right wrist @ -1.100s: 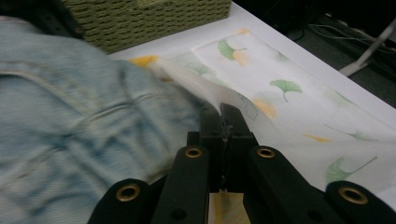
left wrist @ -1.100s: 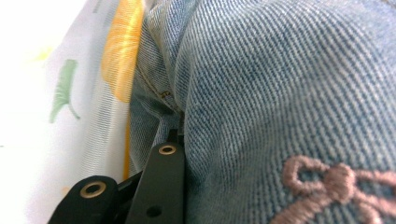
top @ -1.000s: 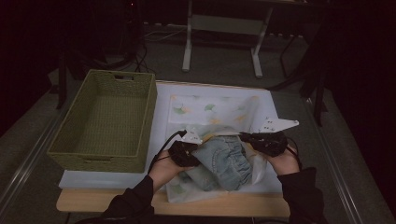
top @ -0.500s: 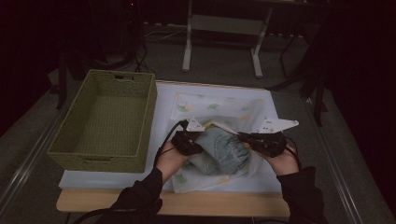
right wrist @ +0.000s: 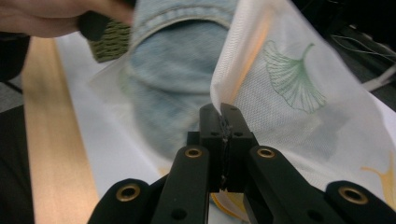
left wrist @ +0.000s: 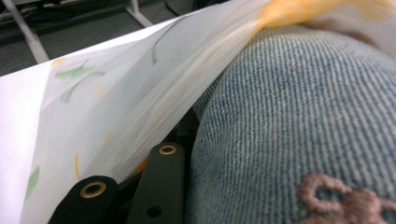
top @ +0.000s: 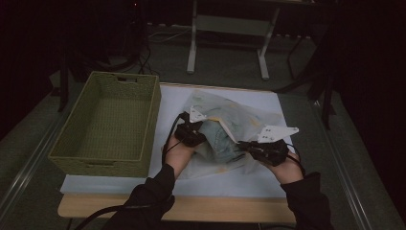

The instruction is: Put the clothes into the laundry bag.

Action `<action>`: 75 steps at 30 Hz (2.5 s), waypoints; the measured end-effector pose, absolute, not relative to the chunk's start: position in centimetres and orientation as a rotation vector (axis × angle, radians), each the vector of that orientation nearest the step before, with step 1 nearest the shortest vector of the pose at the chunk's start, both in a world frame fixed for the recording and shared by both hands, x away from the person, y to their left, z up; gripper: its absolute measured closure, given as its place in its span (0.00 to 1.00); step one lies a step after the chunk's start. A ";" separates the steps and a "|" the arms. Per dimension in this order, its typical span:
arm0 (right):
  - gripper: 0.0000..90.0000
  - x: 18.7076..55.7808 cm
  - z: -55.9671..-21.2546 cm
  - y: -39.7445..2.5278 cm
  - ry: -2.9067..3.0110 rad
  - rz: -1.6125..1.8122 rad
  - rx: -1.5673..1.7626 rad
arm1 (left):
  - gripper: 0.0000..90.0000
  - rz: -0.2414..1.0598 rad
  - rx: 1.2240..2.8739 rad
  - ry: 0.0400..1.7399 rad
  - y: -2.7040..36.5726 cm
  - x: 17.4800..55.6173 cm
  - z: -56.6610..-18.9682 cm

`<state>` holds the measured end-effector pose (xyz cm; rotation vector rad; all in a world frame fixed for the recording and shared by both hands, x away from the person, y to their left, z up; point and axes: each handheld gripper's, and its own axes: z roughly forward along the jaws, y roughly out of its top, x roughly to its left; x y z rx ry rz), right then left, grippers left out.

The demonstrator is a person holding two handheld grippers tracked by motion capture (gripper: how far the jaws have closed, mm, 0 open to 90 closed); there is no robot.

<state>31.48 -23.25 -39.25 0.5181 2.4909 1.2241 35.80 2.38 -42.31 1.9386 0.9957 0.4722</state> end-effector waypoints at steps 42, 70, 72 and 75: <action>0.99 32.2 -41.4 -24.0 2.544 1.175 0.599 | 0.29 0.291 2.064 0.928 3.6 33.6 -46.6; 0.99 32.3 -41.3 -23.6 2.543 1.182 0.601 | 0.10 0.422 2.010 1.007 0.4 31.7 -44.6; 0.99 32.3 -41.3 -23.5 2.546 1.182 0.595 | 0.10 0.436 2.043 1.028 0.2 32.3 -45.6; 0.99 32.2 -41.2 -23.4 2.549 1.186 0.591 | 0.11 0.448 2.105 1.058 0.1 33.0 -47.1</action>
